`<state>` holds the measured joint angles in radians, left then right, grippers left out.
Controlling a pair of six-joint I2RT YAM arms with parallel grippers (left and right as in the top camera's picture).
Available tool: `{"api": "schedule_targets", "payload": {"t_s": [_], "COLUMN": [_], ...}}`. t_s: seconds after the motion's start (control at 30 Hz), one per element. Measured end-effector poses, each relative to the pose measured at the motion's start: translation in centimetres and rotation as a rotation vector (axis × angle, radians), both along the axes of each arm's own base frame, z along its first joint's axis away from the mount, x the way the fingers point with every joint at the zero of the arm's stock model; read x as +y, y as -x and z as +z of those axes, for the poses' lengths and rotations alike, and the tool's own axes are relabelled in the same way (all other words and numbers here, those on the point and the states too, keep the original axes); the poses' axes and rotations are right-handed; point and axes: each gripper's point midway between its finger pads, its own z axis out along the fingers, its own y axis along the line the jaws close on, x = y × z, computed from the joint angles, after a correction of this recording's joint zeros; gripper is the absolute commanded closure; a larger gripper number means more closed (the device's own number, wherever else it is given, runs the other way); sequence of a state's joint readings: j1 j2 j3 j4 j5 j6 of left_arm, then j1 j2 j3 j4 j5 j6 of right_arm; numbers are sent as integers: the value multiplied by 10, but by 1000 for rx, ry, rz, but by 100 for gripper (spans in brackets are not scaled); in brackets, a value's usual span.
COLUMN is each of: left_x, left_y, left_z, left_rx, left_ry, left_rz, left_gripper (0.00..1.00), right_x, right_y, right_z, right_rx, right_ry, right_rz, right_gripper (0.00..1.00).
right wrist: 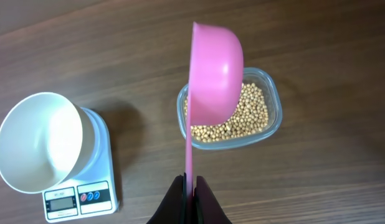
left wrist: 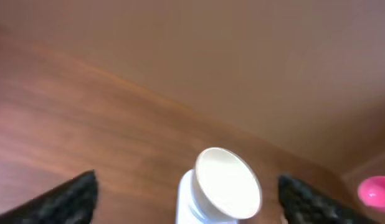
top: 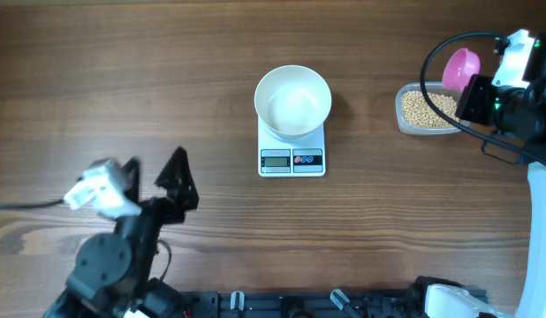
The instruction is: Scoop item into bowl and weigh 150g on scale
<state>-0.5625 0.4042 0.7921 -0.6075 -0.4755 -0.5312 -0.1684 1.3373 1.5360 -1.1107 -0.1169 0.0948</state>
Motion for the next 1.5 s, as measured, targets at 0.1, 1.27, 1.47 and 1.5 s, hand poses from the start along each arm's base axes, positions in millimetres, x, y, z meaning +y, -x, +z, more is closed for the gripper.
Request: {"api": "schedule_targets", "payload": {"t_s": [0.1, 1.27, 1.47, 1.5], "left_x": [9, -15, -90, -106], "left_y": [8, -25, -37, -38], "left_z": [-12, -53, -128, -142], "left_rx": [41, 227, 576, 634], "left_ry": [-31, -35, -54, -38], "left_rz": [23, 38, -255, -316], "left_gripper": [0, 0, 0, 0], "right_x": [0, 32, 42, 43], "right_y": [-4, -108, -77, -73], "right_z": [3, 32, 39, 36], "right_rx": [-20, -386, -317, -293], "right_ry": [32, 32, -136, -159], "right_rz": [46, 385, 280, 265], "right_gripper": [96, 96, 96, 96]}}
